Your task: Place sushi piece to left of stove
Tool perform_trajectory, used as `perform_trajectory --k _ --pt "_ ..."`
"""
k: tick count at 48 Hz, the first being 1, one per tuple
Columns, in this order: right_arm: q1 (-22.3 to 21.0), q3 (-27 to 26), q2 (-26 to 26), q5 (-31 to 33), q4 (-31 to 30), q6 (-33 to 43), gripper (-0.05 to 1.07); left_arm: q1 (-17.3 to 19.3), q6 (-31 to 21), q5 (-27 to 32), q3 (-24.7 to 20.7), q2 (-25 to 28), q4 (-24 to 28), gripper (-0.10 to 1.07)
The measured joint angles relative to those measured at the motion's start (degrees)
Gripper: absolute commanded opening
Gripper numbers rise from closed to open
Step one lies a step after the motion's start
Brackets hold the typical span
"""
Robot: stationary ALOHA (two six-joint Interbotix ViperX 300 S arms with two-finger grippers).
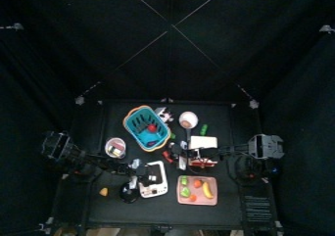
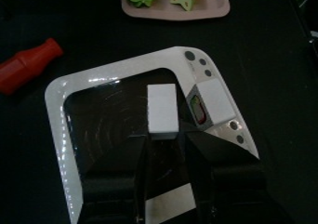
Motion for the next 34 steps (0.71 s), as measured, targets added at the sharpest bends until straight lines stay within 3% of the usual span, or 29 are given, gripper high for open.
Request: perform_trajectory --k 9,26,34 --pt "0.00 0.00 0.00 0.00 0.00 0.00 0.45 0.00 0.00 2.37 1.76 -3.25 0.18 0.61" --pt "0.00 -0.44 0.79 0.00 0.00 -0.09 0.45 -1.85 -0.26 9.67 10.90 -18.11 -0.70 0.61" --pt "0.00 -1.23 1.76 0.00 -0.35 -0.18 0.45 -1.93 -0.26 11.51 13.97 -22.32 -3.34 0.61"
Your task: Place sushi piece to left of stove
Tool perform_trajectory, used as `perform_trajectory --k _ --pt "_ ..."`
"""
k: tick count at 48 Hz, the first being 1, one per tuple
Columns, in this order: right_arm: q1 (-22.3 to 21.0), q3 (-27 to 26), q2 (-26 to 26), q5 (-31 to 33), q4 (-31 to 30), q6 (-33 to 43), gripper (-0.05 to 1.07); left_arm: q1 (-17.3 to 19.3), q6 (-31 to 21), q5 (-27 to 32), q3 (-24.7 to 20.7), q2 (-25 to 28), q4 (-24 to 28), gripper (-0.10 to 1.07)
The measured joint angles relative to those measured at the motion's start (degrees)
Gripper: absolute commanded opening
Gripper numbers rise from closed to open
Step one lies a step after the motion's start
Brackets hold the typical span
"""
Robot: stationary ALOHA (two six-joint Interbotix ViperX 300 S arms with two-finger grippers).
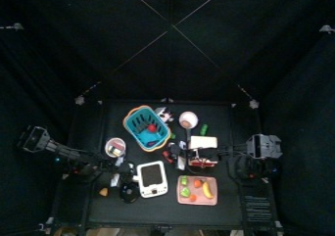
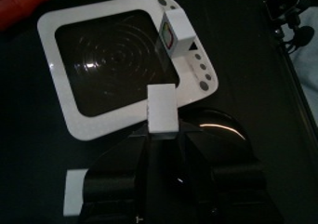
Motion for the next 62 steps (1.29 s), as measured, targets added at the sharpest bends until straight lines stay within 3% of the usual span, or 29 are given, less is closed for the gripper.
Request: perform_trajectory --k 16,44,62 --pt "0.00 -0.70 0.35 0.00 -0.44 0.18 0.45 0.00 0.00 5.27 2.37 1.49 -6.24 0.61" --pt "0.00 -0.70 0.35 0.79 -0.44 0.09 0.45 0.79 0.00 2.55 3.96 4.22 -5.27 0.60" --pt "0.00 -0.70 0.35 0.79 -0.53 0.18 0.45 4.13 0.00 2.20 4.66 4.22 -3.43 0.60"
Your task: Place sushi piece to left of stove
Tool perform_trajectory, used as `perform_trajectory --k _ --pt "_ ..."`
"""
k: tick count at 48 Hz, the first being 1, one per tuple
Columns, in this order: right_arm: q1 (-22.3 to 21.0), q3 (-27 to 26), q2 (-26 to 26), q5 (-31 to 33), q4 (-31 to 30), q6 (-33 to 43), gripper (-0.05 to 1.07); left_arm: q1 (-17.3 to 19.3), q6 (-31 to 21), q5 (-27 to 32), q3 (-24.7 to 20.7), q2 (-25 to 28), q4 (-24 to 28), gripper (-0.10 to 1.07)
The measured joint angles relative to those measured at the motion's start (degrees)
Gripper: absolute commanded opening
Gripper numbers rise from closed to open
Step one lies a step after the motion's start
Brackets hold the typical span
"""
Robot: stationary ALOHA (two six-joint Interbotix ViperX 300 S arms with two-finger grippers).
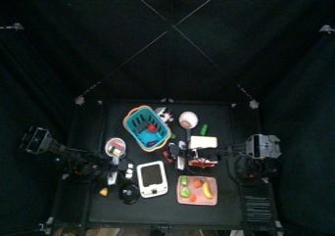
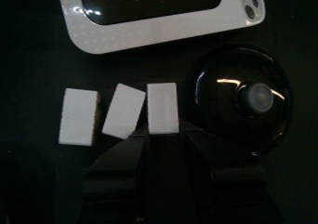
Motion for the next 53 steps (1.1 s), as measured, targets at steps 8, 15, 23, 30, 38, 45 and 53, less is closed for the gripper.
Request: perform_trajectory --k 8,15,23,30,38,45,53 --pt "0.00 0.00 0.00 0.00 0.00 -0.09 0.45 0.70 0.00 0.09 0.00 -0.09 0.79 0.61" --pt "0.00 0.00 0.00 0.00 0.00 0.00 0.45 0.79 0.00 0.88 0.00 0.00 0.88 0.63" --pt "0.00 0.00 0.00 0.00 0.00 0.00 0.45 0.79 0.00 1.32 0.00 0.00 0.88 0.68" --pt "0.00 0.00 0.00 0.00 0.00 0.00 0.45 0.70 0.00 1.49 0.00 0.00 0.88 0.75" --pt "0.00 0.00 0.00 0.00 0.00 -0.09 0.45 0.70 0.00 1.41 -0.18 0.00 0.97 0.78" --pt "0.00 0.00 0.00 -0.09 0.00 0.00 0.45 0.70 0.00 1.41 -0.79 -0.44 0.97 0.78" --pt "0.00 0.00 0.00 0.00 0.00 0.00 0.45 -0.53 0.00 2.29 -1.23 -1.85 0.88 0.78"
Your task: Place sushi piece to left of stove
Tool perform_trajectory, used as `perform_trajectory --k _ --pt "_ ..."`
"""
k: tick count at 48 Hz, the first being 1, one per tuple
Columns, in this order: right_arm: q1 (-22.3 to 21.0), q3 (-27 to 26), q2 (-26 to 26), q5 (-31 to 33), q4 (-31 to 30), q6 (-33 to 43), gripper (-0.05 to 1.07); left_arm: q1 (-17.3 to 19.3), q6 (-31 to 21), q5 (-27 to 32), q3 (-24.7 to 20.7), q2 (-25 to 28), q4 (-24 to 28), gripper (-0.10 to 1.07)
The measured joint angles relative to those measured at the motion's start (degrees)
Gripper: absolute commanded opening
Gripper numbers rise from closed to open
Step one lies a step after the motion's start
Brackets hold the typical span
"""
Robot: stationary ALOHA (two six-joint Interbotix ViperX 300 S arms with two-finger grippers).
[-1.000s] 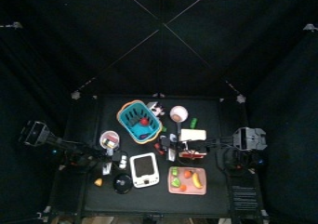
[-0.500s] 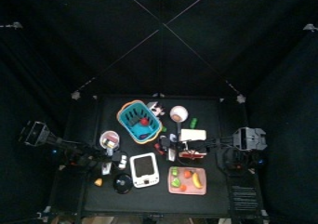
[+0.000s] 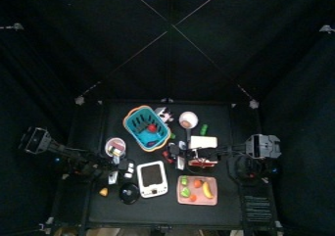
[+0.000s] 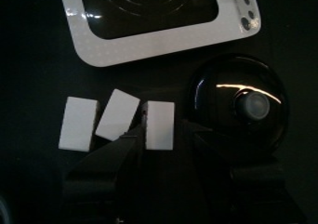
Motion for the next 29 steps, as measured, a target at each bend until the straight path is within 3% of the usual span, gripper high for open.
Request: perform_trajectory --k 19,29 --pt "0.00 0.00 0.00 0.00 0.09 0.00 0.45 -1.05 0.00 0.70 -0.79 -5.36 -0.70 0.78" --pt "0.00 0.00 0.00 0.00 0.00 0.00 0.45 -1.05 0.00 -3.16 -1.49 -5.36 -0.70 0.78"
